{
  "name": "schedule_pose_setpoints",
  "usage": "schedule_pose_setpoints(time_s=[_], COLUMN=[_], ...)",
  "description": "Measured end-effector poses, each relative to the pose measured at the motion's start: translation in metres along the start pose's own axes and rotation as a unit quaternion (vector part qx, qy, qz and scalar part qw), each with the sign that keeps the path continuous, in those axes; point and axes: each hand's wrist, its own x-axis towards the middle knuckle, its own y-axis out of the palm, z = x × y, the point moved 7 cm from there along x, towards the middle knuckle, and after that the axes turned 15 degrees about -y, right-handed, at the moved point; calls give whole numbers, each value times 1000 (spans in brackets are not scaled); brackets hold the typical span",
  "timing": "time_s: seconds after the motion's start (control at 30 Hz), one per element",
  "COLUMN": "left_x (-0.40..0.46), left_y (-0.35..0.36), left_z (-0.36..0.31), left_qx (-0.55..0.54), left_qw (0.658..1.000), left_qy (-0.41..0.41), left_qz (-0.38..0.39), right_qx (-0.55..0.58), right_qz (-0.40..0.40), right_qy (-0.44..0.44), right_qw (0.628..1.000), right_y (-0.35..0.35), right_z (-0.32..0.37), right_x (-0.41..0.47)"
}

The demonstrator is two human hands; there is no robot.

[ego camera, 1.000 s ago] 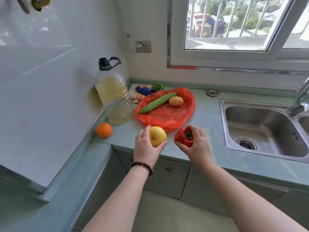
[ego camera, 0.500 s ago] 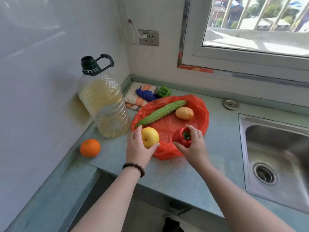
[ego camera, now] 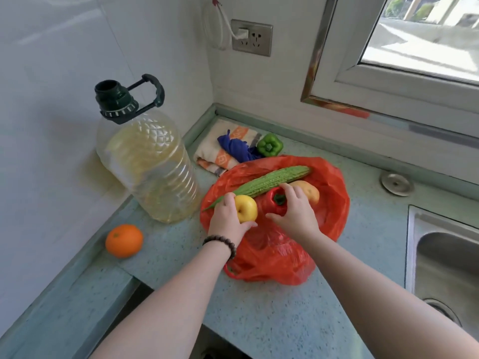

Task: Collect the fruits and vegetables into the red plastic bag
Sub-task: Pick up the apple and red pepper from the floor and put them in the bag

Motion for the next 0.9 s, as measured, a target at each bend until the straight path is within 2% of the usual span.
schedule_pose_setpoints(time_s=[0.17, 0.6, 0.9], left_x=[12, 12, 19], left_y=[10, 12, -14], left_z=[3, 8, -5], left_qx=[20, 35, 12], left_qw=[1000, 998, 997], left_qy=[18, 43, 67], left_qz=[-4, 1, -44], right_qx=[-38, -12, 22], right_qz=[42, 59, -23], right_qy=[-23, -17, 0], right_qw=[998, 998, 999], right_y=[16, 22, -15], right_z=[-1, 3, -6], right_x=[7, 7, 46])
